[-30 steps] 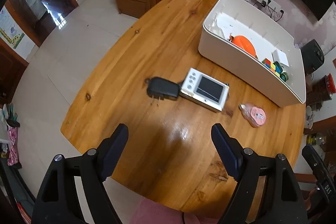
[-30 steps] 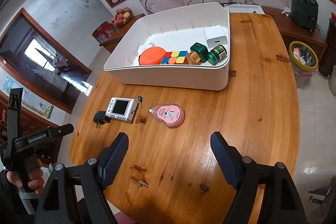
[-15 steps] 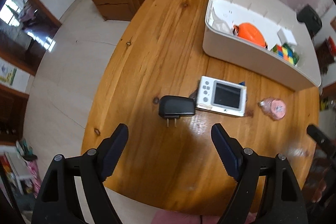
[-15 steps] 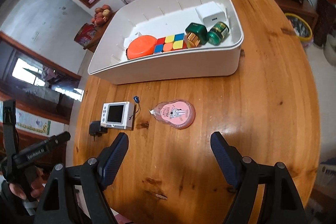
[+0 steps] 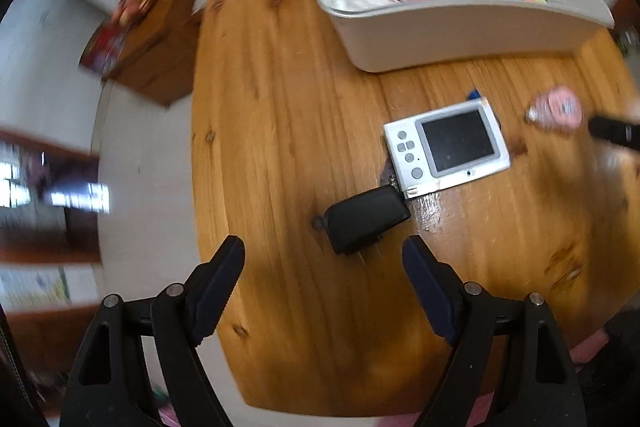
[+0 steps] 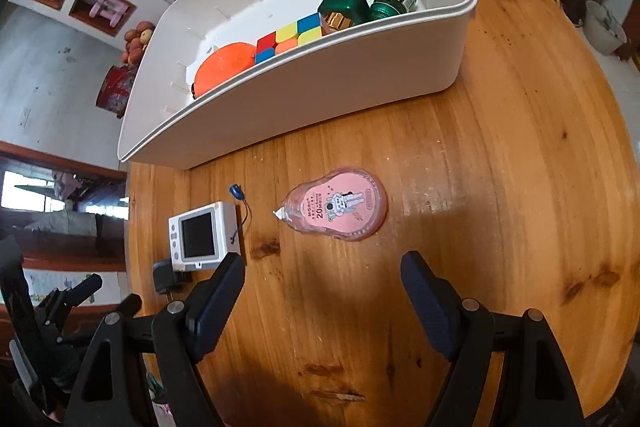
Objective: Organize rigid objects
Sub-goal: 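Move both tools back toward the black plug and pink tape dispenser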
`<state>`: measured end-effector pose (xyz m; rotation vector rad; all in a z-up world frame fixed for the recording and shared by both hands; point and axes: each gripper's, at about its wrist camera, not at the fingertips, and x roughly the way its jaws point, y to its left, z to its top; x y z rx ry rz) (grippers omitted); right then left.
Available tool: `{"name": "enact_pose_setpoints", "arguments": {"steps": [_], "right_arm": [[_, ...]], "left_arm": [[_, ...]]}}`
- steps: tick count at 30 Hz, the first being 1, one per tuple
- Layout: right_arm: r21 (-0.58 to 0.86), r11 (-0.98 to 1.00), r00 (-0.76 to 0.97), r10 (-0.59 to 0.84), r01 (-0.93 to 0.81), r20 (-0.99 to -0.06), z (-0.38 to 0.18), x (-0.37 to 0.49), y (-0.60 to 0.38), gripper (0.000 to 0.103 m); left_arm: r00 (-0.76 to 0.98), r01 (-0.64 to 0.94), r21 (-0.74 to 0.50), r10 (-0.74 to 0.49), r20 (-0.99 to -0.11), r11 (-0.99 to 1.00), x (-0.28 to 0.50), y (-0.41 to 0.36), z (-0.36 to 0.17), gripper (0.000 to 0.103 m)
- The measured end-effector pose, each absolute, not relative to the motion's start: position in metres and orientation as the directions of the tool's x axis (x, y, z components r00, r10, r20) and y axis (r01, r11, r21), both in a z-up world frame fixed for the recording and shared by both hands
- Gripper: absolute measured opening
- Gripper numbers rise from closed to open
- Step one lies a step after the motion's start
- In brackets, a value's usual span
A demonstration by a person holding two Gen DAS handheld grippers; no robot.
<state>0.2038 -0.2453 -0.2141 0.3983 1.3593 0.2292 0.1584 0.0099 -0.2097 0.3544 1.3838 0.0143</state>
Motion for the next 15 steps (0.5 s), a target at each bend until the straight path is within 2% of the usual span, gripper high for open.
{"name": "enact_pose_setpoints", "arguments": {"steps": [7,15], "right_arm": [[0.333,0.941,0.242,0.310,0.060,-0.919,-0.218,0.206,-0.233,0.081],[0.187,0.978,0.265,0.206,-0.093,-0.942,-0.218,0.210,-0.215,0.081]], "left_arm": [[0.210,0.400,0.309,0.241,-0.947,0.863,0.164,0.001,-0.232,0.084],[0.196,0.488,0.249,0.174,-0.965,0.837,0.176,0.005,-0.244,0.085]]}}
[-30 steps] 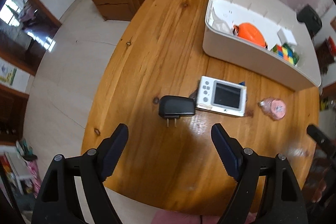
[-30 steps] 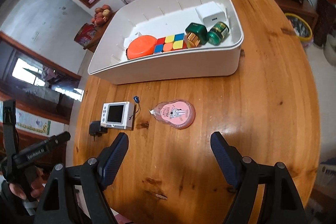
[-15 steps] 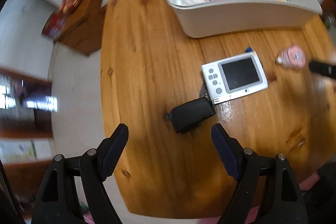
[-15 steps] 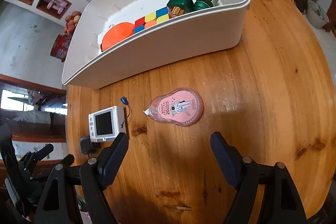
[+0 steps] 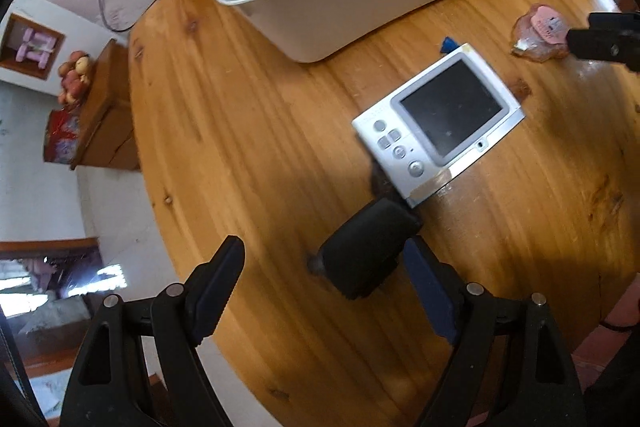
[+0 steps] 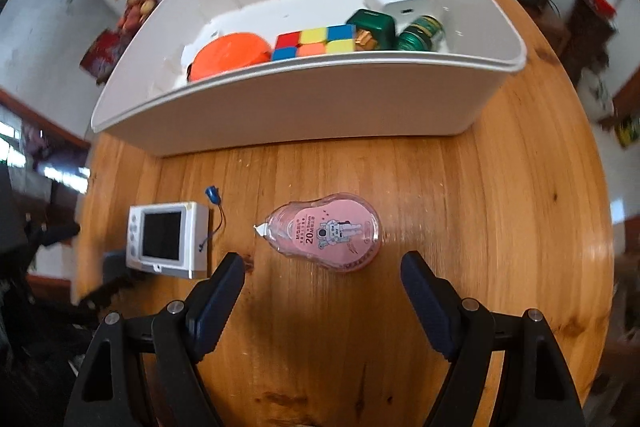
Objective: Organize rigid objects
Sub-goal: 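Move both tools back toward the black plug and pink tape dispenser, then grasp the black charger plug with the left tool while the right tool grasps the pink tape dispenser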
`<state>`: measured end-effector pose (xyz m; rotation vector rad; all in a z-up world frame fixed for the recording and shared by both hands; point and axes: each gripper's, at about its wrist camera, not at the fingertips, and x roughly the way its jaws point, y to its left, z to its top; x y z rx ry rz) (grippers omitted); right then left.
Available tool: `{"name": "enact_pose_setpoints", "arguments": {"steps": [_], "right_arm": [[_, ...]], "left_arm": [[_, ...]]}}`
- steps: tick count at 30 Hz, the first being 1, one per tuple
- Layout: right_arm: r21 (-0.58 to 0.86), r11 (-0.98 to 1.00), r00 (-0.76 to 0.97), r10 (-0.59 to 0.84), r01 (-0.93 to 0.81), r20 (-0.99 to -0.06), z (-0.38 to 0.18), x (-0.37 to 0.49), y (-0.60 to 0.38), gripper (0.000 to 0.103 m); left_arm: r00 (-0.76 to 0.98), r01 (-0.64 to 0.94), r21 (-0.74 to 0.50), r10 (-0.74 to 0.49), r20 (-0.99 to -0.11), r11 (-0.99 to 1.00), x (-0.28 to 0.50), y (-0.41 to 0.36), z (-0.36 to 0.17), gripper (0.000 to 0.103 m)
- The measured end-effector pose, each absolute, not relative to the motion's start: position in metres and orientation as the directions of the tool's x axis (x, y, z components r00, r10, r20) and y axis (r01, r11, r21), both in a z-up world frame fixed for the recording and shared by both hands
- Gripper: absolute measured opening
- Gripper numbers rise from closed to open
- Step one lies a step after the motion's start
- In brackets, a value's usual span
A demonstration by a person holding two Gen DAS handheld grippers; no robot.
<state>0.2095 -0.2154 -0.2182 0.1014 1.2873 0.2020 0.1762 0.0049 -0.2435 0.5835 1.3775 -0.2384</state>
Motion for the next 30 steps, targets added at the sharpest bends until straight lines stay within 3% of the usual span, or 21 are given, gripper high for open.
{"name": "enact_pose_setpoints", "arguments": {"steps": [21,30], "right_arm": [[0.051,0.956,0.242,0.124,-0.288,-0.962,-0.250,0.220,-0.201,0.081],[0.010,0.942,0.267,0.106,-0.336,-0.958,-0.252,0.226,-0.184,0.079]], "left_arm": [[0.113,0.537,0.143,0.097,-0.989,0.832,0.201,0.013,-0.272,0.084],[0.082,0.545,0.064,0.023,-0.996,0.836,0.205,0.002,-0.269,0.067]]}}
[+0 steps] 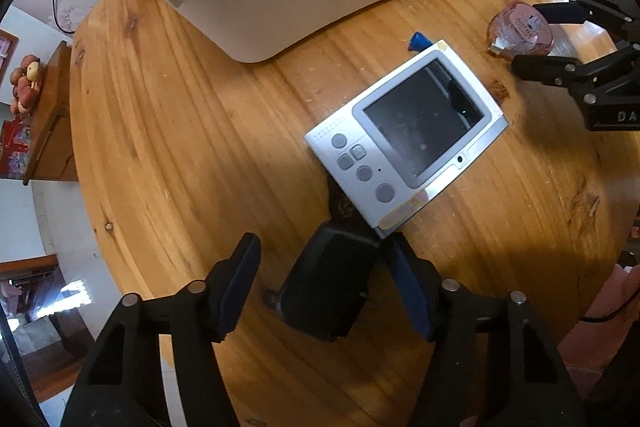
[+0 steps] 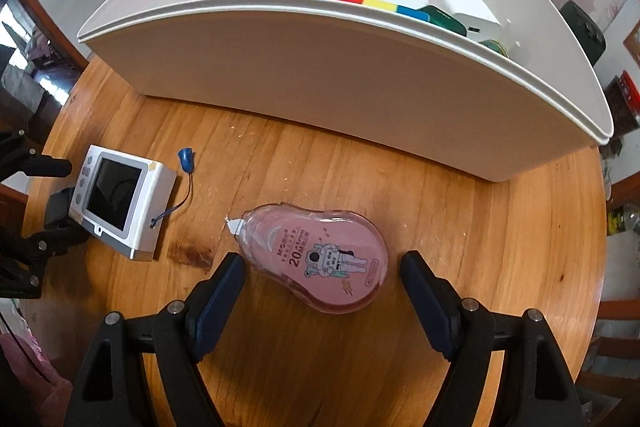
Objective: Organize rigid objects
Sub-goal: 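Grasp the black charger plug with the left tool while the right tool grasps the pink tape dispenser, then carry the black plug with the left tool while the right tool carries the pink dispenser over the tray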
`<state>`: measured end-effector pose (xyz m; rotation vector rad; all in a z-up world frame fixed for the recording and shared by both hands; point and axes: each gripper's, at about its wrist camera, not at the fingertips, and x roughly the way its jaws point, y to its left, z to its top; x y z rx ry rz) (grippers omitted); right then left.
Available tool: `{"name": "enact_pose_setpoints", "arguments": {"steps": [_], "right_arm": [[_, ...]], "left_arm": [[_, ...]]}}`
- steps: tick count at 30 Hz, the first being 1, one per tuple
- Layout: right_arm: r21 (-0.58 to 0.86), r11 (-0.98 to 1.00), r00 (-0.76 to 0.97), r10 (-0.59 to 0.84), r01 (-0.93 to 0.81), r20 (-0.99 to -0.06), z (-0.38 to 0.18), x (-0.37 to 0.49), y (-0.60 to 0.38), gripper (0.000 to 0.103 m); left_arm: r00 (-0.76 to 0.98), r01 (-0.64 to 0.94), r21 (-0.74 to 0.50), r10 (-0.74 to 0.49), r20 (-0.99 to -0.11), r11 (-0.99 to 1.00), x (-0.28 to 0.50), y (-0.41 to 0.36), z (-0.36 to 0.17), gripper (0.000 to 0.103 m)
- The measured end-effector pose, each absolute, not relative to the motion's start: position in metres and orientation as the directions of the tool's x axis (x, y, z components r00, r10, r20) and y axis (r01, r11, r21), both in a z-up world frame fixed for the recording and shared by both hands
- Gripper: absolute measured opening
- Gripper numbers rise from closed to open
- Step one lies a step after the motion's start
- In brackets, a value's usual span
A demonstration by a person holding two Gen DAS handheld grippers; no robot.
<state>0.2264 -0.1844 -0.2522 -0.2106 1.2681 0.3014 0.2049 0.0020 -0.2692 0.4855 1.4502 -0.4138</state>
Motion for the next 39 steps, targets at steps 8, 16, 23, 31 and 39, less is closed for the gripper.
{"name": "enact_pose_setpoints", "arguments": {"steps": [8,16,23,31,39], "right_arm": [[-0.002,0.946,0.276,0.093,-0.326,-0.957,-0.249,0.226,-0.176,0.068],[0.006,0.959,0.267,0.085,-0.284,-0.960,-0.249,0.216,-0.186,0.064],[0.047,0.973,0.254,0.106,-0.226,-0.961,-0.245,0.213,-0.198,0.064],[0.095,0.984,0.263,0.133,-0.151,-0.956,-0.230,0.204,-0.215,0.064],[0.146,0.985,0.332,0.167,-0.089,-0.928,-0.201,0.195,-0.233,0.064]], "left_arm": [[0.045,0.520,-0.021,-0.052,-0.998,0.854,0.204,0.004,-0.268,0.048],[0.059,0.504,-0.034,-0.074,-0.996,0.863,0.199,0.014,-0.264,0.038],[0.040,0.454,-0.104,-0.137,-0.990,0.885,0.197,0.036,-0.266,0.036],[0.060,0.401,-0.166,-0.207,-0.977,0.901,0.197,0.073,-0.255,0.035],[0.156,0.312,-0.220,-0.279,-0.948,0.924,0.201,0.118,-0.213,0.034]]}}
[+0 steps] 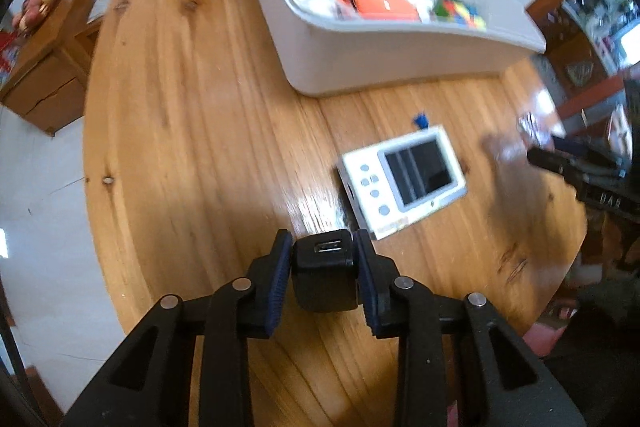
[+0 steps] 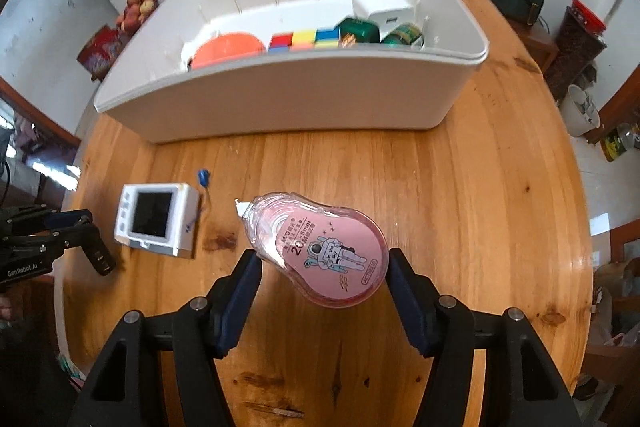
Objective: Organize rigid objects
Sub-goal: 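Carry the black plug with the left tool while the right tool carries the pink dispenser over the tray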
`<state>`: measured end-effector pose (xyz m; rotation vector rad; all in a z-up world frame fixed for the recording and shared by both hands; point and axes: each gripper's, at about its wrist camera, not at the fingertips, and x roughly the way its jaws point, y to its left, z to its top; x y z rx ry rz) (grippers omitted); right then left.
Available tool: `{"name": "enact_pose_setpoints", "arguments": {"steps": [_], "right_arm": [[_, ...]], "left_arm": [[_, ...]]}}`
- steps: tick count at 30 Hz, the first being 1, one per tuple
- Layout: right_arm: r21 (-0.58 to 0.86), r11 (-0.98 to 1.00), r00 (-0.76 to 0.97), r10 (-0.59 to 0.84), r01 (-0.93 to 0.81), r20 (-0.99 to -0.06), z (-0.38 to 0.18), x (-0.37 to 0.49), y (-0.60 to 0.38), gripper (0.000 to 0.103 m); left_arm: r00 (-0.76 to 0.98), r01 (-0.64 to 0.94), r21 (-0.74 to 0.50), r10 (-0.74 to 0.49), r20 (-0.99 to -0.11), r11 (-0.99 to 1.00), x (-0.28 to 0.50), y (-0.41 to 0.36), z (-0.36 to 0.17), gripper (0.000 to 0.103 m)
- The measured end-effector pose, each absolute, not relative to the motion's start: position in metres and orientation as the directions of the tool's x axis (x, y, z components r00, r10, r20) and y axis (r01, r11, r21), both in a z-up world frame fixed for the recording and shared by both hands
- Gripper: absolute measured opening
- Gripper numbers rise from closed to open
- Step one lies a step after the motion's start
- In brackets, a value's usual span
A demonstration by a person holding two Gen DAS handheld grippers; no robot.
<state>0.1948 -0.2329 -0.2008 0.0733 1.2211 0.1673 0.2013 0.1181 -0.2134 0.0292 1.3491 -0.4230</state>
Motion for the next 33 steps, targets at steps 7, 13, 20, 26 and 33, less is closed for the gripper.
{"name": "enact_pose_setpoints", "arguments": {"steps": [7,13,20,26,33], "right_arm": [[0.184,0.978,0.419,0.208,-0.096,-0.884,-0.179,0.184,-0.237,0.064],[0.192,0.972,0.469,0.233,-0.135,-0.852,-0.158,0.196,-0.223,0.064],[0.199,0.967,0.531,0.254,-0.160,-0.808,-0.134,0.210,-0.225,0.064],[0.197,0.969,0.590,0.247,-0.150,-0.769,-0.113,0.226,-0.238,0.064],[0.185,0.975,0.640,0.222,-0.125,-0.736,-0.099,0.252,-0.250,0.064]], "left_arm": [[0.250,0.283,-0.262,-0.335,-0.909,0.923,0.206,0.126,-0.166,0.034],[0.338,0.333,-0.244,-0.356,-0.871,0.911,0.218,0.101,-0.130,0.034],[0.402,0.384,-0.222,-0.379,-0.833,0.896,0.242,0.068,-0.106,0.034],[0.439,0.418,-0.196,-0.386,-0.812,0.887,0.262,0.047,-0.087,0.034],[0.453,0.411,-0.167,-0.360,-0.815,0.896,0.290,0.020,-0.078,0.034]]}}
